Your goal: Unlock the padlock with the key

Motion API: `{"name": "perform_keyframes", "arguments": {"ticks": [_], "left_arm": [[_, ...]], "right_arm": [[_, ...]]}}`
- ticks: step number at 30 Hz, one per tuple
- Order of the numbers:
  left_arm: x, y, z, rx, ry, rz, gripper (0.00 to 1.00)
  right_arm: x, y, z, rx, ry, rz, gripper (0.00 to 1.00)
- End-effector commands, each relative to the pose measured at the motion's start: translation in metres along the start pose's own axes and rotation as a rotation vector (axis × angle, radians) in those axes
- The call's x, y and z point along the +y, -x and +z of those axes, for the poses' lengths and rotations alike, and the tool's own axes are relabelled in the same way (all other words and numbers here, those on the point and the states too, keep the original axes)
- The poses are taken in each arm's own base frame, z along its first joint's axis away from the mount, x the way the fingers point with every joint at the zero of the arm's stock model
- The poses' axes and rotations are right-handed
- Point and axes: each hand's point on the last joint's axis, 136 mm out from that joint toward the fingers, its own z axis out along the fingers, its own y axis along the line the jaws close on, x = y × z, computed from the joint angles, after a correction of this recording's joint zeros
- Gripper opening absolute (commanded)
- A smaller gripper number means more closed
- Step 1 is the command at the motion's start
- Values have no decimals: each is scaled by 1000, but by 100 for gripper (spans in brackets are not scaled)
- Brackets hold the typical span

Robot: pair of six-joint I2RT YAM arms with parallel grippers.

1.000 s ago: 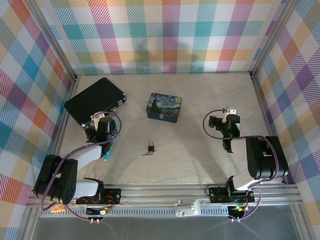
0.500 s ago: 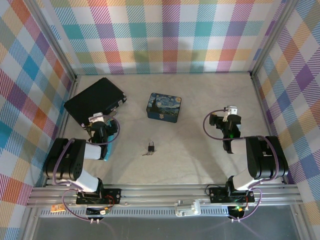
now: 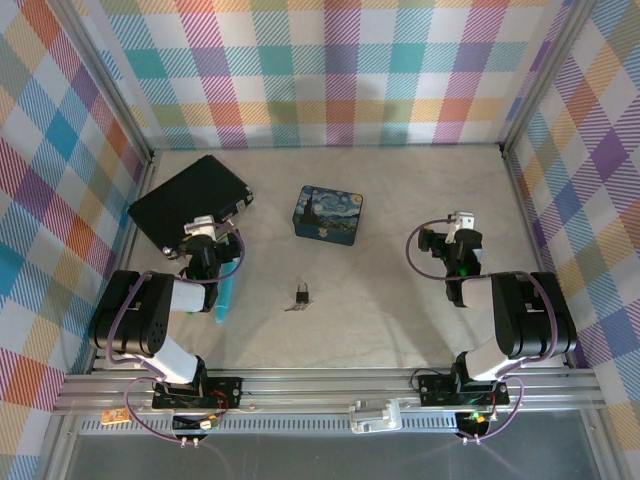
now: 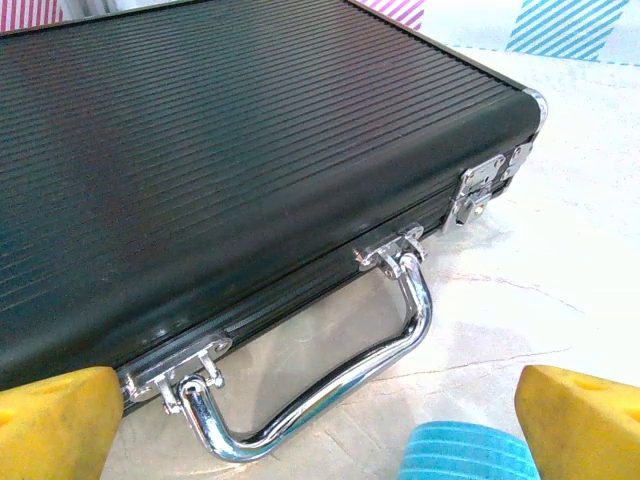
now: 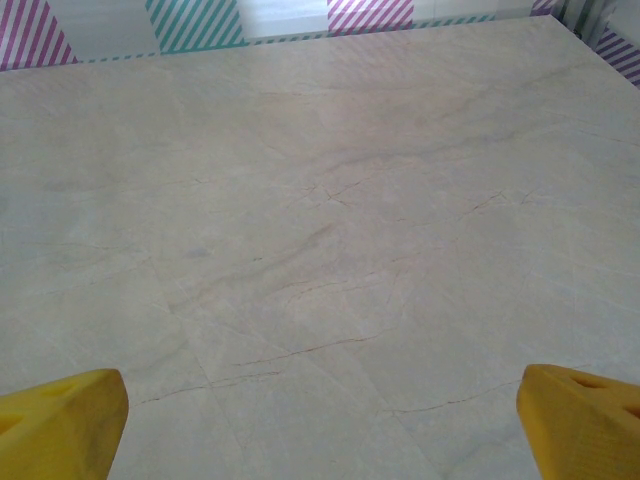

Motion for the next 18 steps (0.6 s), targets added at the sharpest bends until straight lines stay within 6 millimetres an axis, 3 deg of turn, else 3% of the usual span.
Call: {"name": "perform_keyframes", "arguments": {"ticks": [1, 18], "left_arm": [[-3, 2, 2, -2, -3, 22, 100], [-2, 2, 2, -1, -2, 21, 100]], "right_arm": [[1, 6, 0, -29, 12, 1, 99], [5, 7, 2, -20, 30, -9, 99]]}}
